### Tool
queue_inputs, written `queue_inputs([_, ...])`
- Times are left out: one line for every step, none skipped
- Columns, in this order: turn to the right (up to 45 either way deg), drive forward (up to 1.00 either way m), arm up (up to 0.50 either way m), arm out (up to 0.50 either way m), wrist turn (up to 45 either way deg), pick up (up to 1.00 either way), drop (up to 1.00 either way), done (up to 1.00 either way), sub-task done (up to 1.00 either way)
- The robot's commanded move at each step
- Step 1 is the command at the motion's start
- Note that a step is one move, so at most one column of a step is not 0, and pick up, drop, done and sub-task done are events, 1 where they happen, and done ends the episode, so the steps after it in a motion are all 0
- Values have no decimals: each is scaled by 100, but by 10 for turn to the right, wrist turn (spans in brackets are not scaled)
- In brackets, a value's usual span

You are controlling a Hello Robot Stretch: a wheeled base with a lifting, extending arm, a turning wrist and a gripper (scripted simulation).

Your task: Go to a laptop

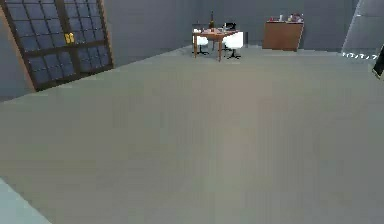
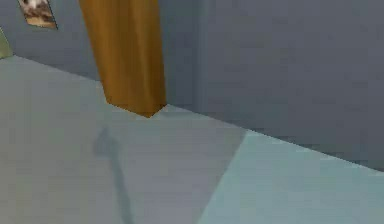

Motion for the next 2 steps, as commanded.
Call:
queue_inputs([-450,0,0,0,0,0,0,0,0])
queue_inputs([-450,0,0,0,0,0,0,0,0])
